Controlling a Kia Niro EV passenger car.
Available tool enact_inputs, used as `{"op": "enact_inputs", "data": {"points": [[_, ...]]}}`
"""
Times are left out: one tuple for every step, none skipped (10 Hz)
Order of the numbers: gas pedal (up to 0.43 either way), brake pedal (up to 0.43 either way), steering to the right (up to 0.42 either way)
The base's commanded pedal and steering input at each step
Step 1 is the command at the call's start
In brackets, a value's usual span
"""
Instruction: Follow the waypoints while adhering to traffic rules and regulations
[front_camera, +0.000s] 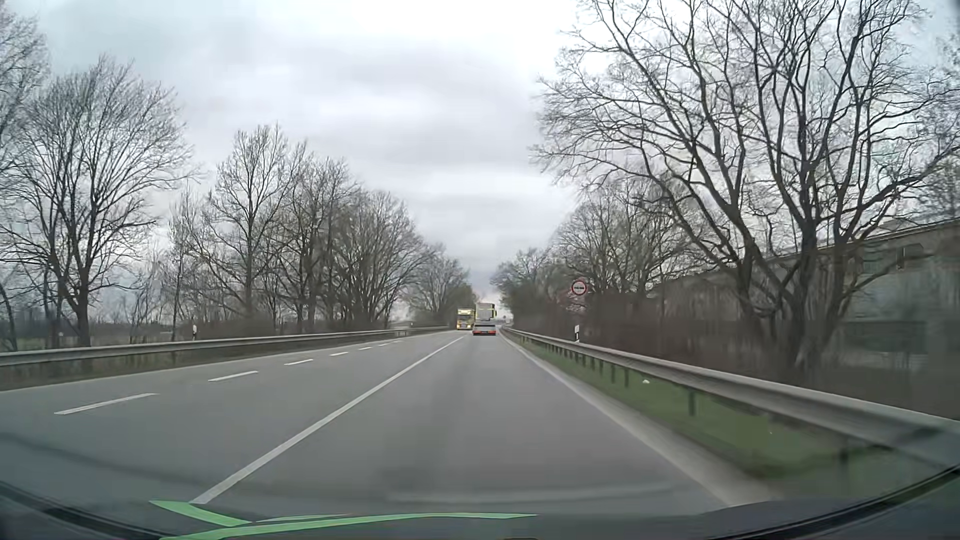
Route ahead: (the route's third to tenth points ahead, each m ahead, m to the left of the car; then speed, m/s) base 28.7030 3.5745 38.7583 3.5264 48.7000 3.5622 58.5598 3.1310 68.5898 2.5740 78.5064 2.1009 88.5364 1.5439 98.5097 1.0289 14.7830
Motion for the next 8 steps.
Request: {"op": "enact_inputs", "data": {"points": [[0.138, 0.000, 0.000], [0.130, 0.000, 0.000], [0.130, 0.000, 0.000], [0.130, 0.000, 0.000], [0.118, 0.000, 0.000], [0.118, 0.000, 0.001], [0.110, 0.000, 0.001], [0.098, 0.000, 0.001]]}}
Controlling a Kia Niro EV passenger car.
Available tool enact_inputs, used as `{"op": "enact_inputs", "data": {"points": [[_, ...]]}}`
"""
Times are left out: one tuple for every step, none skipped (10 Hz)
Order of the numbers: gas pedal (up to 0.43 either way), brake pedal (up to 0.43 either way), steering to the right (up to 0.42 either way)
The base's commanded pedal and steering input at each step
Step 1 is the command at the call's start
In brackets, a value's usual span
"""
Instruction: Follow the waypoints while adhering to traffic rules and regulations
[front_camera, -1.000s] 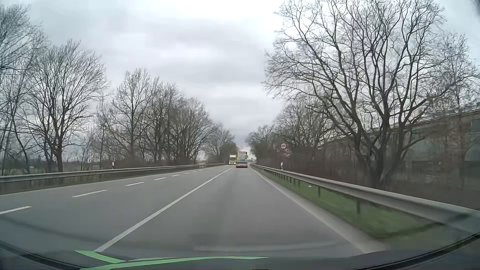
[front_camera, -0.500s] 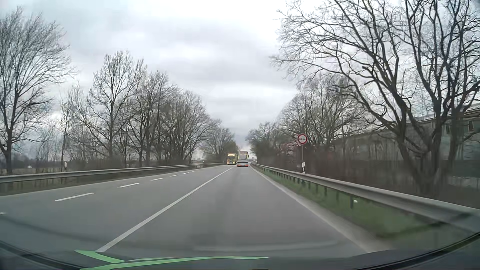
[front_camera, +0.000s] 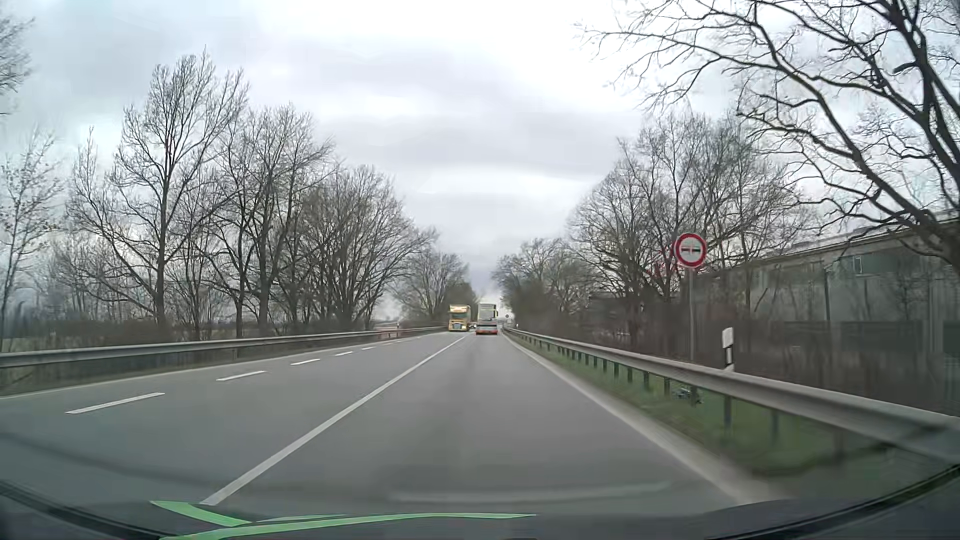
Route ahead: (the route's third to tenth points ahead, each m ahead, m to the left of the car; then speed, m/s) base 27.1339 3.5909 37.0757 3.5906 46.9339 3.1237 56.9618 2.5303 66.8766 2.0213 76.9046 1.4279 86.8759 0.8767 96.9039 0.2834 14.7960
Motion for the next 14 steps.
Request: {"op": "enact_inputs", "data": {"points": [[0.098, 0.000, 0.002], [0.087, 0.000, 0.003], [0.087, 0.000, 0.003], [0.087, 0.000, 0.004], [0.087, 0.000, 0.005], [0.087, 0.000, 0.005], [0.087, 0.000, 0.005], [0.098, 0.000, 0.005], [0.110, 0.000, 0.004], [0.110, 0.000, 0.004], [0.110, 0.000, 0.004], [0.110, 0.000, 0.004], [0.118, 0.000, 0.004], [0.118, 0.000, 0.003]]}}
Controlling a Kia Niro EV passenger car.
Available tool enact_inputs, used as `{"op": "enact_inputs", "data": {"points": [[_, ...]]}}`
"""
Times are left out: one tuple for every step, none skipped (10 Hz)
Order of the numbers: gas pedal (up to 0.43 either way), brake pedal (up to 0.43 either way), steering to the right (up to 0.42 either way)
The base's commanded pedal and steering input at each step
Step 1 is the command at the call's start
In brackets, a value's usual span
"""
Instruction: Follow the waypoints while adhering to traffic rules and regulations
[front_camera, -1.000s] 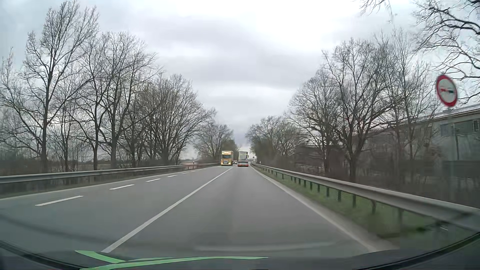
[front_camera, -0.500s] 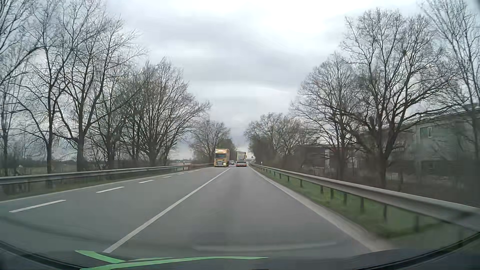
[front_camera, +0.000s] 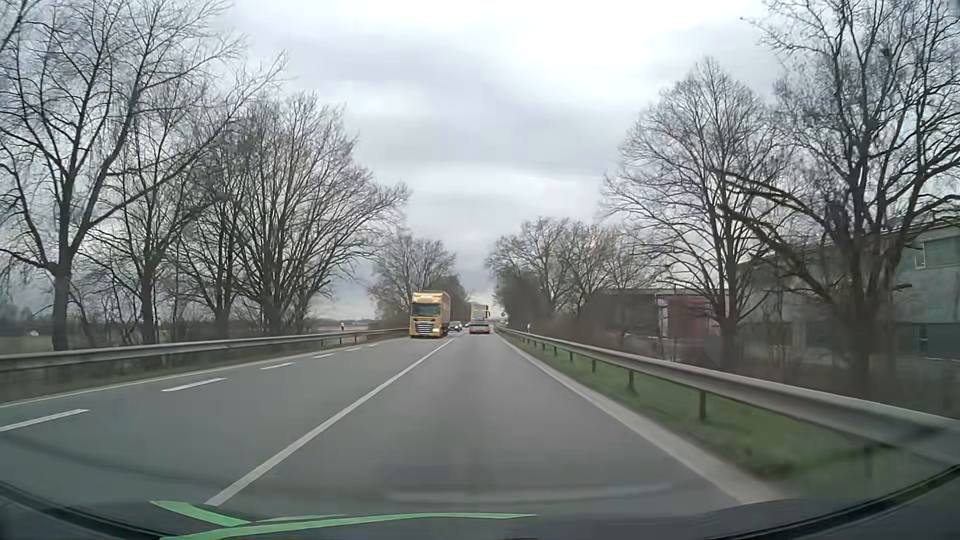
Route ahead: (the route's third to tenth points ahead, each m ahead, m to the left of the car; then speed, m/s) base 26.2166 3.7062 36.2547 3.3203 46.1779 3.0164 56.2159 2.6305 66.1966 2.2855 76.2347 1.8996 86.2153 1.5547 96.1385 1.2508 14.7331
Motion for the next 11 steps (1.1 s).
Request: {"op": "enact_inputs", "data": {"points": [[0.118, 0.000, 0.003], [0.118, 0.000, 0.002], [0.118, 0.000, 0.001], [0.118, 0.000, 0.001], [0.118, 0.000, 0.001], [0.118, 0.000, 0.001], [0.118, 0.000, 0.001], [0.118, 0.000, 0.000], [0.110, 0.000, 0.000], [0.098, 0.000, 0.000], [0.028, 0.000, 0.000]]}}
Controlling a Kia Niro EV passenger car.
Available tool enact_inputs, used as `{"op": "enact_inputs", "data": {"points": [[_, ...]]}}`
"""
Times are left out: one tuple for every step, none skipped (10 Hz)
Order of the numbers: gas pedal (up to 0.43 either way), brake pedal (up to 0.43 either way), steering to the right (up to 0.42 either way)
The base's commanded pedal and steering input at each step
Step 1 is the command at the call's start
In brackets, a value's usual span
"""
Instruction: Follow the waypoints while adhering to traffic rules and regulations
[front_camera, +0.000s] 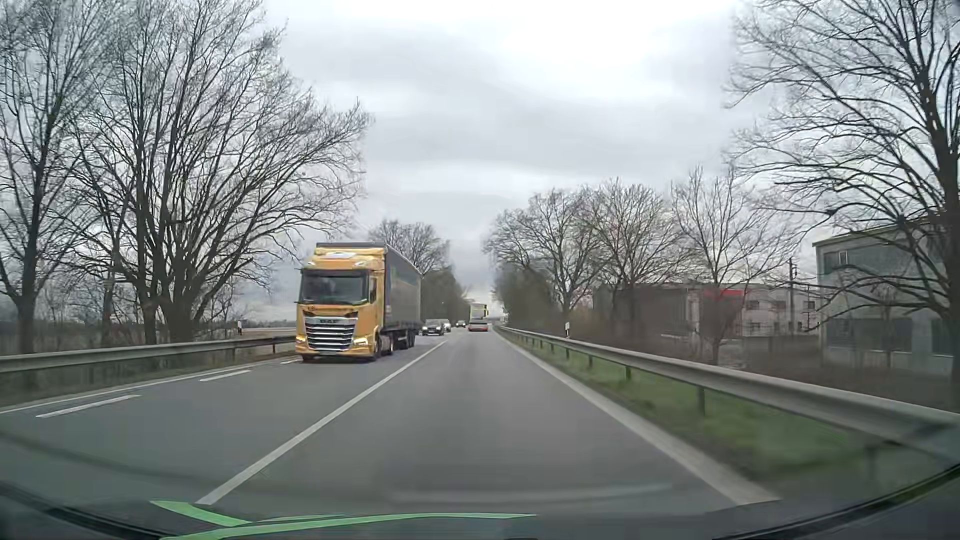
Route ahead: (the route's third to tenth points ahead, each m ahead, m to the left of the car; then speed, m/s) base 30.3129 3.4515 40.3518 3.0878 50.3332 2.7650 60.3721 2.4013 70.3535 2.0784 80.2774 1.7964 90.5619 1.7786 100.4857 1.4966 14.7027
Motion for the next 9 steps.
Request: {"op": "enact_inputs", "data": {"points": [[0.000, 0.000, 0.000], [0.000, 0.000, 0.000], [0.000, 0.000, 0.000], [0.000, 0.000, 0.000], [0.000, 0.000, 0.000], [0.000, 0.000, 0.000], [0.000, 0.000, 0.000], [0.000, 0.000, 0.000], [0.000, 0.000, 0.000]]}}
